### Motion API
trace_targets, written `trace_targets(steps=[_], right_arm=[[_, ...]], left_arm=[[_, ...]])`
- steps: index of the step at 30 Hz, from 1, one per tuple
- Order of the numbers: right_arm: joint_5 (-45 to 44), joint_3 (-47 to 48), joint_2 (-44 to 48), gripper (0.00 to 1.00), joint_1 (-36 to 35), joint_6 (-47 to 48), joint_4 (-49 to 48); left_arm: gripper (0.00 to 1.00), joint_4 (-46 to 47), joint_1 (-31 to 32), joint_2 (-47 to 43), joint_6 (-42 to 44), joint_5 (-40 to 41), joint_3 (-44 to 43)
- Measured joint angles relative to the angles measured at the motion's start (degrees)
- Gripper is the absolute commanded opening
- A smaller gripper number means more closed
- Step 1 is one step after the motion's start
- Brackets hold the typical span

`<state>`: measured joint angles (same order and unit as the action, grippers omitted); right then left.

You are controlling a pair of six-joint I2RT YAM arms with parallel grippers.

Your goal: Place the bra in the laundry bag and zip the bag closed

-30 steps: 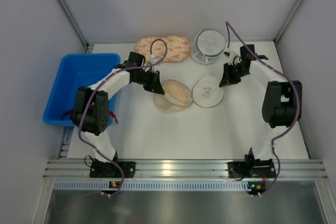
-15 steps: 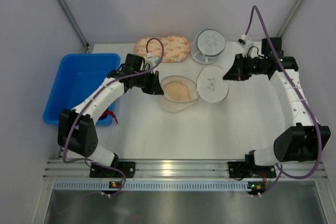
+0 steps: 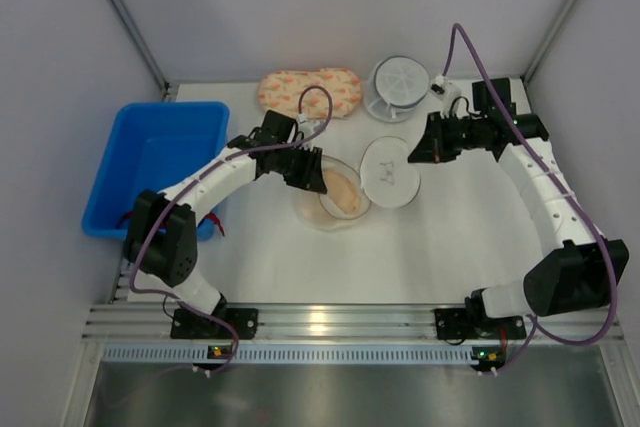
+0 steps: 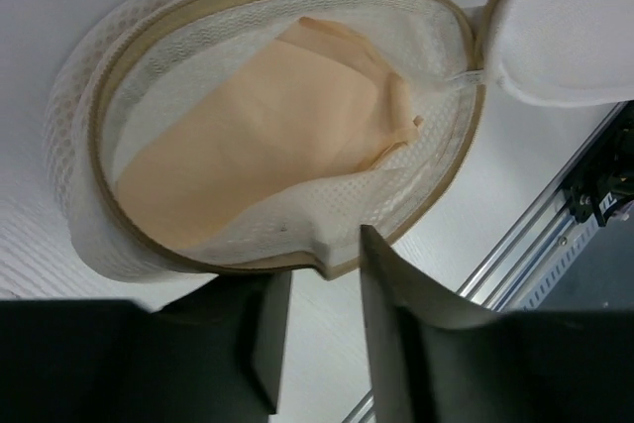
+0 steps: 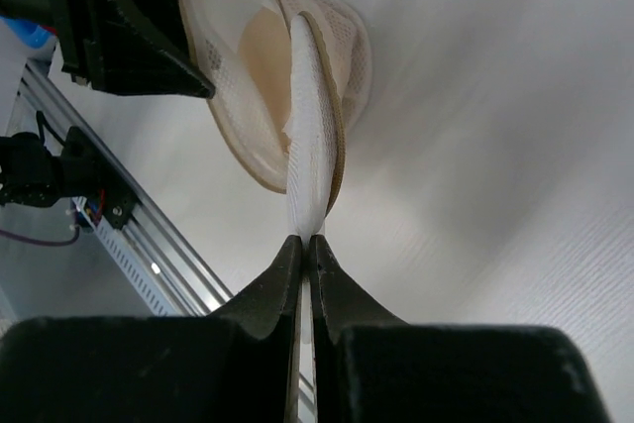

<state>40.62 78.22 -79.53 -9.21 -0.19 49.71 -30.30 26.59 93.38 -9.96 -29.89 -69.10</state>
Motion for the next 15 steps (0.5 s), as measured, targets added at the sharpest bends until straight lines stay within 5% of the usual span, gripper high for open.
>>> trace_targets(steps=[7,15], right_arm=[[-7.34,-0.09,-0.37,0.00,-4.00,-2.69,-4.37],[-10.56,2.23,-4.44,0.00,-7.28,-9.44,-6.47]], left_arm=[[0.82,2.27,-0.70,-9.11,-0.85,0.74,-0.07],[0.86,8.59,4.98,-14.27,-5.88,3.98,-5.22]])
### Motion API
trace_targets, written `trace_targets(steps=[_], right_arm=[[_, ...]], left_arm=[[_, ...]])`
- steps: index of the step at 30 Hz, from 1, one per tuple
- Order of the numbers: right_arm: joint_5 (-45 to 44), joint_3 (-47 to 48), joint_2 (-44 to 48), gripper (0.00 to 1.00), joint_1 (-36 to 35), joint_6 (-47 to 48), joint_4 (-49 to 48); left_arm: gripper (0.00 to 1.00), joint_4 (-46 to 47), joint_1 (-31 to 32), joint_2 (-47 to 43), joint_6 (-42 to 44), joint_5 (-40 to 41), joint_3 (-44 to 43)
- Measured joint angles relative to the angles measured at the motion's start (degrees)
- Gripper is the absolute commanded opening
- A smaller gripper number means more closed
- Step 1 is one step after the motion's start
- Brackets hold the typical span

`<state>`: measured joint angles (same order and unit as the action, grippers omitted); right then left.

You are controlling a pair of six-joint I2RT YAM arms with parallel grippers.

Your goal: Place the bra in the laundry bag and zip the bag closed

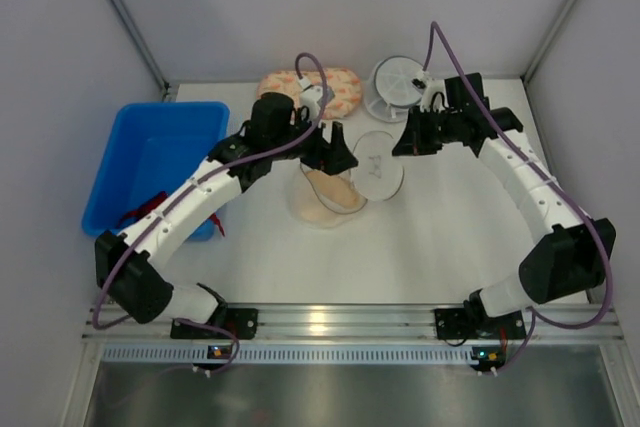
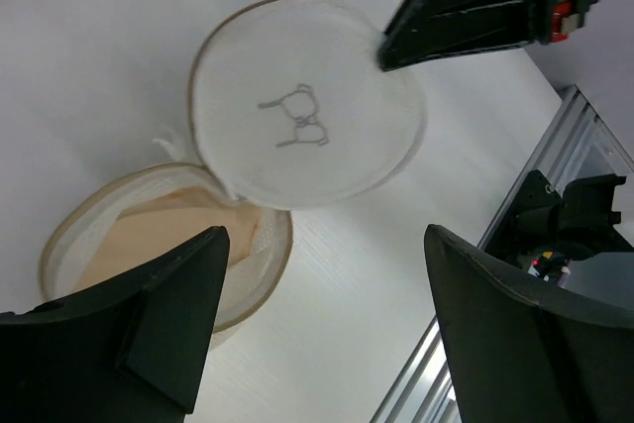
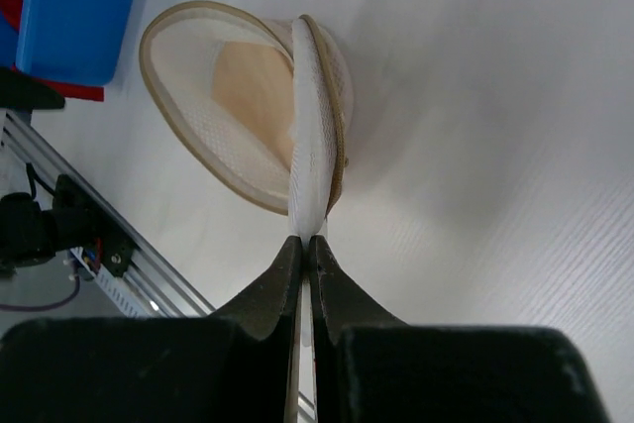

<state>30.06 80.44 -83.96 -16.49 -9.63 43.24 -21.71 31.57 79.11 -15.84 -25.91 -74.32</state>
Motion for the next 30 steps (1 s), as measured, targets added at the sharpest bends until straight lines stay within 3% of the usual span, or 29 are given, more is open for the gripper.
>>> trace_targets(steps=[6,10,20,26,29,30], right_arm=[[-0.37,0.57,-0.59,0.00,-1.20,-3.08,-0.26],[-0.42,0.63,-0.85,0.00,-2.69,-4.59,-0.37],[-0.13,0.57,-1.05,0.00,-3.28,-8.24,-0.50],[0.44,-0.48,-1.05,0.00,-3.72,-9.73,-1.70],[1.11,-0.57,-1.05,0.00,-3.76,-10.21,-1.97],[1.33,-0.57,-1.05,0.00,-3.78,-10.43,-2.08]], left_arm=[[0.86,1.29,14.14,5.46,-0.83,10.97,-3.30],[0.84,1.51,19.74,9.64,-1.49,16.79,-5.07],[0.73,1.79,23.06,17.00,-3.34,31.63,-10.05],[0.63,2.01,23.15,19.08,-3.32,36.41,-10.86],[0.49,2.05,23.12,19.08,-3.74,37.20,-10.86],[0.40,2.03,23.12,19.08,-3.93,37.18,-10.86]])
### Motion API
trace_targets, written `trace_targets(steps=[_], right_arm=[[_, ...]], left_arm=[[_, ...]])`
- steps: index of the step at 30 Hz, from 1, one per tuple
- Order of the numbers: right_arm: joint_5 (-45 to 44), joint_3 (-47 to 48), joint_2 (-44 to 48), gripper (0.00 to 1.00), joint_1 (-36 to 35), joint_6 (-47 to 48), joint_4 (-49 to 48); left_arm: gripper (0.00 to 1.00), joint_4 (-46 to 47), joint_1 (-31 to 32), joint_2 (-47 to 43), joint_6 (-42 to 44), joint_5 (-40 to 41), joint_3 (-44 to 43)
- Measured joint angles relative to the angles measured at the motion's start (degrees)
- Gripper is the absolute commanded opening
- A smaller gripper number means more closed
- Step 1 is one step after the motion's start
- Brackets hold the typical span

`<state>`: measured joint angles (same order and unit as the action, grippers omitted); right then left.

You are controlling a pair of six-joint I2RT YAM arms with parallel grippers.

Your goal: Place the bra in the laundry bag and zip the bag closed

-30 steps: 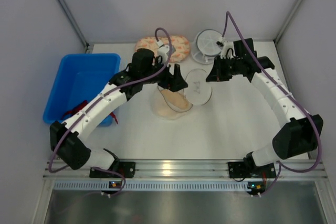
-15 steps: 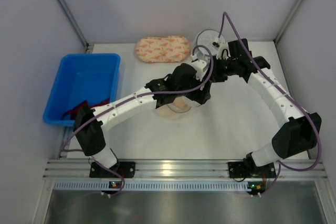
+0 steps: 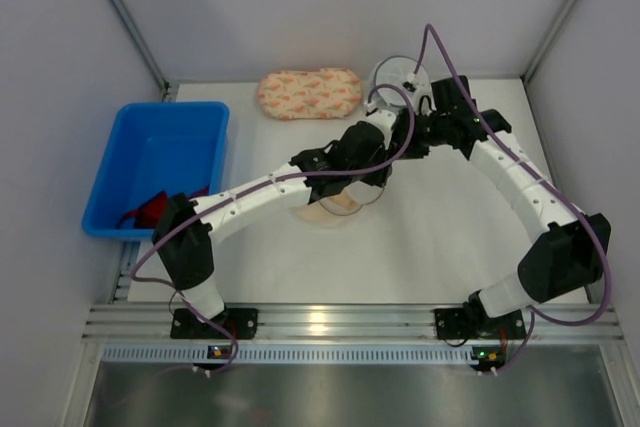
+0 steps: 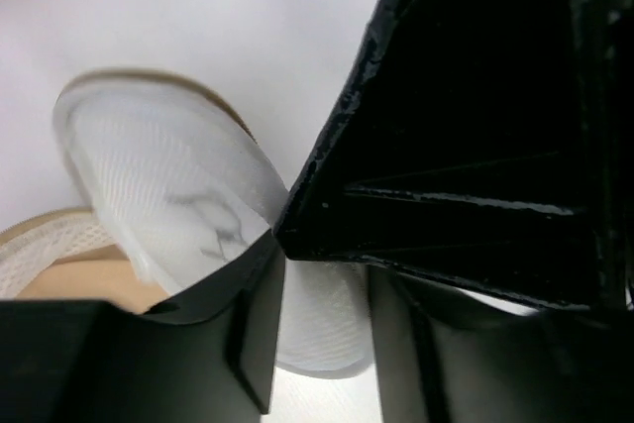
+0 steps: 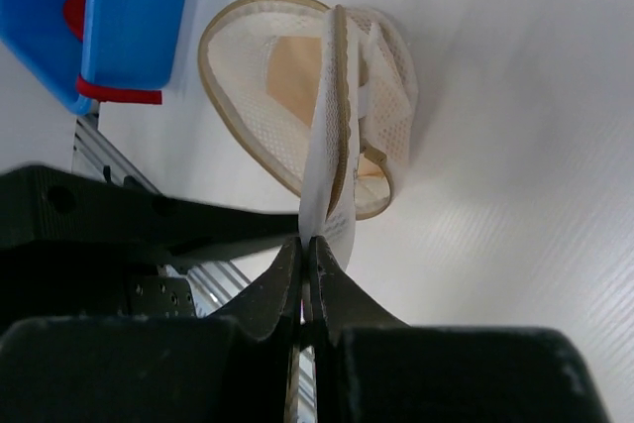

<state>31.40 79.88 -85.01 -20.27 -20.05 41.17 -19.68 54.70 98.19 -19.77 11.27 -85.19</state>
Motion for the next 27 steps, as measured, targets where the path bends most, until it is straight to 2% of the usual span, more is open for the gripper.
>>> trace_targets(steps=[1,2,4,6,7,8,10,11,14,17,20,24,27], right_arm=[[0.11,0.00,0.00,0.02,0.00,-0.07,-0.09],[0.20,0.00,0.00,0.17,-0.04,-0.02,-0.22],[0.20,0.00,0.02,0.32,-0.07,0.35,-0.17],[0.42,0.00,0.02,0.33,-0.02,1.38,-0.35],[1.01,0.00,0.02,0.33,0.02,1.62,-0.46],[1.66,0.00,0.11,0.41,0.31,1.90,-0.66],[3.06,0.00,0.26,0.60,1.07,2.01,-1.53],[3.50,0.00,0.35,0.76,1.57,1.86,-1.95],[4.79,0.02,0.70,0.99,4.76,2.10,-3.34],[6.25,-0.20,1.44,1.00,9.22,2.08,-5.49],[8.87,-3.85,3.39,0.99,13.22,1.36,-9.57],[13.86,-13.77,4.68,0.99,16.02,-2.93,-16.57],[17.33,-22.77,4.66,0.99,16.33,-7.48,-22.18]], left_arm=[[0.36,0.02,-0.02,0.00,-0.39,-0.07,0.00],[0.25,0.07,-0.04,-0.04,-0.55,-0.48,0.09],[0.14,0.04,-0.22,-0.63,-1.14,-0.61,0.96],[0.01,0.00,-0.90,-2.21,-1.57,-1.62,2.73],[0.00,-0.02,-1.25,-3.10,-1.88,-2.01,3.58],[0.00,0.02,-1.53,-4.00,-2.21,-2.64,4.35],[0.00,0.17,-2.14,-6.36,-2.99,-4.57,6.25],[0.00,0.26,-2.56,-7.76,-3.37,-5.86,7.28],[0.00,2.12,-4.07,-11.65,-4.70,-10.91,10.38],[0.00,4.13,-7.32,-15.15,-7.04,-17.75,13.38],[0.00,8.39,-13.29,-17.03,-11.47,-26.67,16.65],[0.00,16.39,-21.18,-17.35,-19.17,-37.00,23.19],[0.00,20.48,-24.24,-17.35,-23.89,-42.01,27.80]])
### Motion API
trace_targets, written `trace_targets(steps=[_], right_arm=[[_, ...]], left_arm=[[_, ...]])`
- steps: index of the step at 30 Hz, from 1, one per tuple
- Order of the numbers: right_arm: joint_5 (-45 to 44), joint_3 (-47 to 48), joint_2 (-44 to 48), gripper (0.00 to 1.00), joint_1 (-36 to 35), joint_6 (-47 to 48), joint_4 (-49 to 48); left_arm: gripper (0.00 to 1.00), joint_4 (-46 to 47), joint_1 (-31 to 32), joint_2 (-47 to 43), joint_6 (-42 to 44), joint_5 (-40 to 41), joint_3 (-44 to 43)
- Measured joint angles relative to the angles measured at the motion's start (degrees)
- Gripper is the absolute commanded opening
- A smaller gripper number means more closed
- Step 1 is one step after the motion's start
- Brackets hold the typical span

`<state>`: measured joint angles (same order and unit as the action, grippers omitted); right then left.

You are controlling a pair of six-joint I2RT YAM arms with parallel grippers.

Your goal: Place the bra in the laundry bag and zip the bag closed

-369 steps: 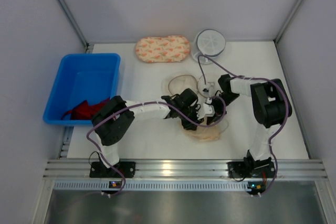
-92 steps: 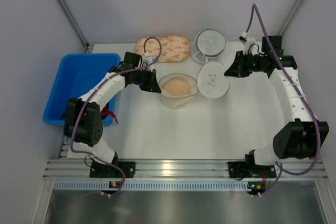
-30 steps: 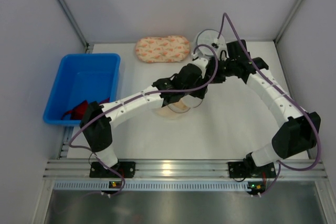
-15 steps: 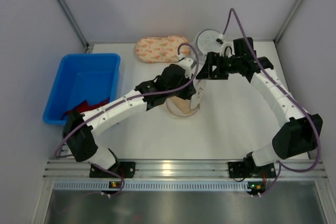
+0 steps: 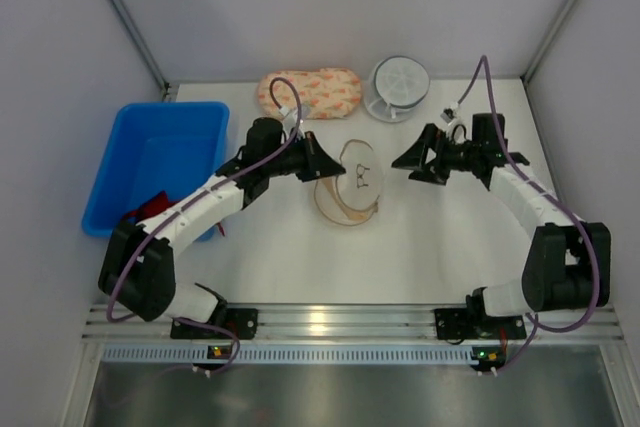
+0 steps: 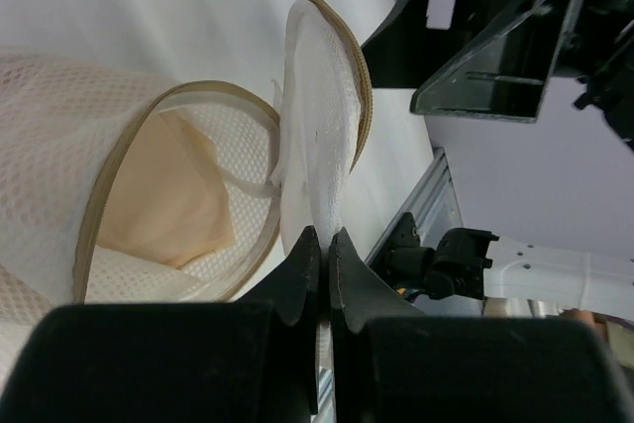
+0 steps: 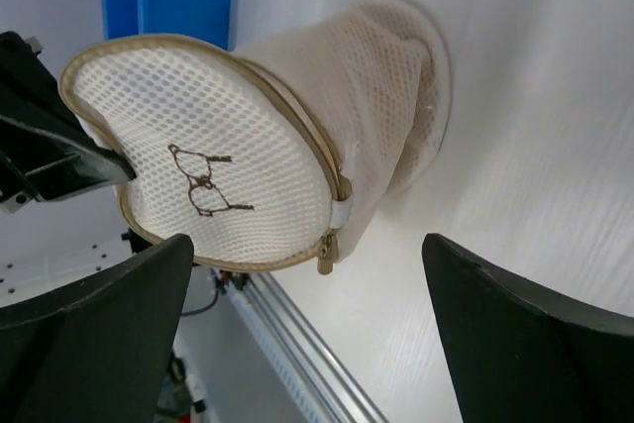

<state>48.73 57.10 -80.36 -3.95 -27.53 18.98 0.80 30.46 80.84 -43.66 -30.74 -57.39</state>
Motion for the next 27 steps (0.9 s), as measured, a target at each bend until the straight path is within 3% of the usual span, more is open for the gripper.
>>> trace_targets(steps=[6,15,17,18,19,25,27], right_arm=[[4.85,-12.35,-0.44,0.95,-0.22,-9.27,-12.39],[9.18,-12.79,-7.06,0.80,-5.99,-13.31,-23.15],[9.94,-12.61,-8.96,0.73,-7.93,-13.60,-24.09],[10.32,-12.31,-9.94,0.68,-8.68,-13.62,-24.20],[10.71,-11.93,-11.04,0.56,-9.42,-13.75,-24.50],[11.91,-11.17,-13.81,0.06,-10.54,-16.59,-28.74],[12.31,-11.17,-13.88,0.00,-10.54,-17.59,-30.10]], left_arm=[[0.00,8.37,-4.37,0.00,-8.17,-6.93,6.69],[0.00,18.64,-8.11,0.66,-16.44,-9.07,12.07],[0.00,19.76,-8.31,1.29,-17.40,-9.35,12.61],[0.00,19.93,-8.33,1.64,-17.81,-9.49,12.74],[0.00,20.22,-8.39,1.97,-18.05,-9.73,12.87],[0.00,22.36,-9.49,4.31,-18.82,-12.04,12.94],[0.00,22.67,-10.19,6.10,-18.10,-13.51,12.59]])
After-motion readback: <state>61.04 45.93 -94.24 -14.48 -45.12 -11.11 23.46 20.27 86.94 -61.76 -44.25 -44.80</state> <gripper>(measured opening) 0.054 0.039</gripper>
